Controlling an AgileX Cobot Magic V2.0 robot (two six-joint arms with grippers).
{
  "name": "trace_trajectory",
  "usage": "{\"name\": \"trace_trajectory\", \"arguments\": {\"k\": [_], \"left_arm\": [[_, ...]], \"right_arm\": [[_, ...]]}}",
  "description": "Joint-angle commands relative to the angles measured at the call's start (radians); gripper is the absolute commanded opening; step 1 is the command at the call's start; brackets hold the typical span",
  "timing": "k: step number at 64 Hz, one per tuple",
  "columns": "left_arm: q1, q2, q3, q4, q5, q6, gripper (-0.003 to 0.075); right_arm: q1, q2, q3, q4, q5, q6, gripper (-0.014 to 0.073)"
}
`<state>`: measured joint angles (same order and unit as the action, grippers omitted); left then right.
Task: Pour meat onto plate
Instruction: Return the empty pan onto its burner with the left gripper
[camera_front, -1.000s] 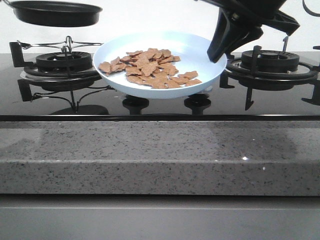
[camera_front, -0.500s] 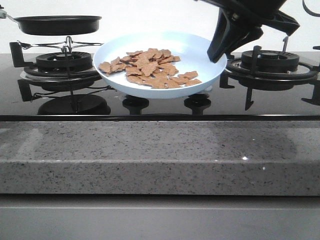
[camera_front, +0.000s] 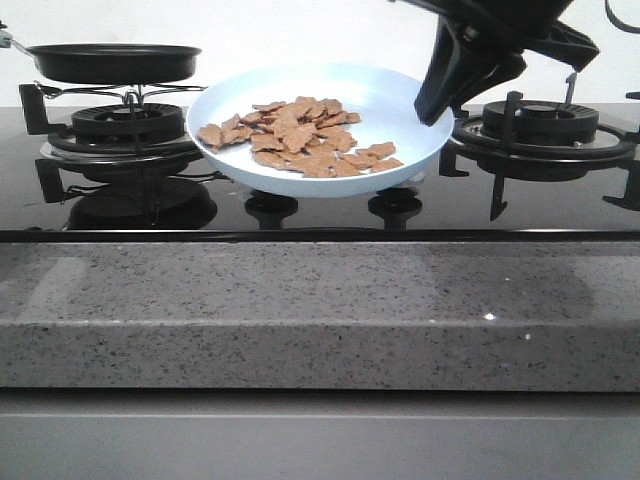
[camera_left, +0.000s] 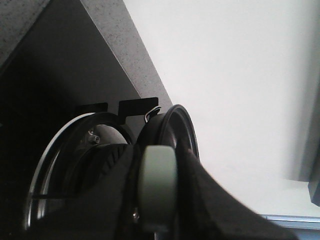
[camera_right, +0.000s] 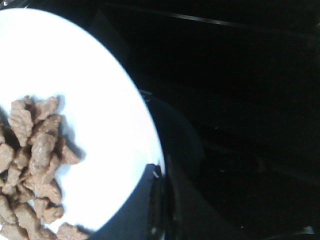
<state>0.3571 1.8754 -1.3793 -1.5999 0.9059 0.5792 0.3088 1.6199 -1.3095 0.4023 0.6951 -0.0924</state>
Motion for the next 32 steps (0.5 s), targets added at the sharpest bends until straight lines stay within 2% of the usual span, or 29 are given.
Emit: {"name": "trace_trajectory", "arguments": {"k": [1,23,28,32], "left_arm": [[-0.010,-0.054,-0.026,-0.052,0.032,-0.009,-0.0020],[-0.026,-0.054,-0.026,-0.059,0.030,0.013,-0.0012],[-0.030,-0.054,-0.026,-0.059,0.030,0.013,0.0052],[-0.030,-0.054,-0.026,-0.058,0.030,0.013,0.0144]], "right_arm": [[0.002,-0.047,-0.020,0.020,-0.044,-0.009,-0.0068],[0.002,-0.047,-0.020,0.020,-0.044,-0.009,-0.0068],[0.002,-0.047,-0.020,0.020,-0.044,-0.009,-0.0068],[0.002,-0.047,-0.020,0.020,-0.044,-0.009,-0.0068]]}}
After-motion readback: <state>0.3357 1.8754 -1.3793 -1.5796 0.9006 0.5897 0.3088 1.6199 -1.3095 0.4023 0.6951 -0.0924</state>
